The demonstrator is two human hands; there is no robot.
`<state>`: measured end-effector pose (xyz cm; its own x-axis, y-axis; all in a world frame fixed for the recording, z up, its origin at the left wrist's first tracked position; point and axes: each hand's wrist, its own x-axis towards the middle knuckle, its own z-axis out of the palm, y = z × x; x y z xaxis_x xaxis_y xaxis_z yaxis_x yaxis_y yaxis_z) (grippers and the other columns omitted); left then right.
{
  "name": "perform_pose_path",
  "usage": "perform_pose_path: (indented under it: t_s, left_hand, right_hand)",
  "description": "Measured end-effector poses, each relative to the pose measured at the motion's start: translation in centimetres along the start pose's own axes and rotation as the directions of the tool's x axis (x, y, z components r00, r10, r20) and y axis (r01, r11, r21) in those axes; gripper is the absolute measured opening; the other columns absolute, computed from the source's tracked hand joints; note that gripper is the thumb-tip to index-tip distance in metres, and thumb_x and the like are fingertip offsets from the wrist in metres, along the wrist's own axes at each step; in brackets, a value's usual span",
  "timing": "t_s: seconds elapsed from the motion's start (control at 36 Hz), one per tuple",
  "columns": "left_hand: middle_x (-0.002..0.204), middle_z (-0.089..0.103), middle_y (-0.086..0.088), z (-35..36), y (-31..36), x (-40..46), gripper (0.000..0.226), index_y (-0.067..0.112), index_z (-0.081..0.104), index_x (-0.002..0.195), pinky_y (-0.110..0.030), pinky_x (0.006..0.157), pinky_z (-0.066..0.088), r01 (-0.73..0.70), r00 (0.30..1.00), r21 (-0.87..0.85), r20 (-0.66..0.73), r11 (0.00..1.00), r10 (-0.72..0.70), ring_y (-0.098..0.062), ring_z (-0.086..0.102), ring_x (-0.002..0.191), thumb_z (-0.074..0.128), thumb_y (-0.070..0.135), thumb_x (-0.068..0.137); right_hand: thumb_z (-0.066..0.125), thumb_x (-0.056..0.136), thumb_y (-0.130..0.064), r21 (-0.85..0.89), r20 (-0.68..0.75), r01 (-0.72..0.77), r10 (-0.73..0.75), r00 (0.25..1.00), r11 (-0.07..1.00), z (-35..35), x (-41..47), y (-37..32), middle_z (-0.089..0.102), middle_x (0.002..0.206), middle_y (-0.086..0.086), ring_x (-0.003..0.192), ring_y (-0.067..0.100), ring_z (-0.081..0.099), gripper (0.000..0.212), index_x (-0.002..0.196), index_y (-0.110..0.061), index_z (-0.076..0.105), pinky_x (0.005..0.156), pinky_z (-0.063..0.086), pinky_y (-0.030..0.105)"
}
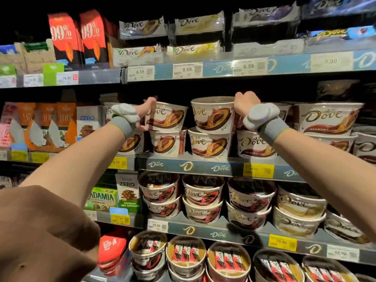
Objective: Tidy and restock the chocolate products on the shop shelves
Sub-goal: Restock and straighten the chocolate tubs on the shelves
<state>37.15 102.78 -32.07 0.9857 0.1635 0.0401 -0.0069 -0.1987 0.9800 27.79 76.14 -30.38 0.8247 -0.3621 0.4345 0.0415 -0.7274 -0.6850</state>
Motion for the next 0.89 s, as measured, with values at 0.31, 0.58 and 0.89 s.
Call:
perform_pose_path:
  t_s: [0.31, 0.58, 0.89]
  left_hand:
    - [0.112, 0.065, -0.012, -1.1, -2.7, 0.4, 0.076, -0.006, 0.06, 0.114, -0.033, 0.088, 0.047, -0.279, 0.958, 0.349, 0.041, 0.895, 0.283, -0.027, 0.061, 0.107, 0.091, 0.024, 0.052]
    - [0.116, 0.066, -0.013, -1.6, -3.7, 1.1, 0.067, 0.0, 0.06, 0.118, -0.042, 0.098, 0.049, -0.378, 0.921, 0.409, 0.074, 0.83, 0.383, -0.028, 0.062, 0.109, 0.087, 0.027, 0.063]
    - [0.117, 0.065, -0.012, -1.7, -3.9, 1.0, 0.072, 0.0, 0.058, 0.119, -0.043, 0.098, 0.049, -0.375, 0.921, 0.39, 0.058, 0.841, 0.384, -0.028, 0.061, 0.109, 0.088, 0.03, 0.06]
  right_hand:
    - [0.034, 0.101, -0.011, -0.056, -0.052, -0.021, 0.018, 0.999, 0.998, 1.1, -0.3, -1.2, 0.056, 0.123, 0.023, 0.116, 0.036, 0.053, 0.035, 0.114, 0.012, 0.057, 0.095, 0.041, 0.035]
    - [0.032, 0.102, -0.014, 0.024, -0.035, -0.093, 0.094, 0.995, 0.995, 2.2, 0.5, -1.1, 0.056, 0.124, 0.024, 0.116, 0.036, 0.053, 0.038, 0.116, 0.013, 0.056, 0.094, 0.041, 0.034]
    - [0.03, 0.102, -0.024, 0.017, -0.015, -0.051, 0.052, 0.999, 0.999, 3.1, 1.1, -0.1, 0.051, 0.092, 0.014, 0.09, 0.03, 0.053, 0.039, 0.078, -0.001, 0.05, 0.074, 0.033, 0.031]
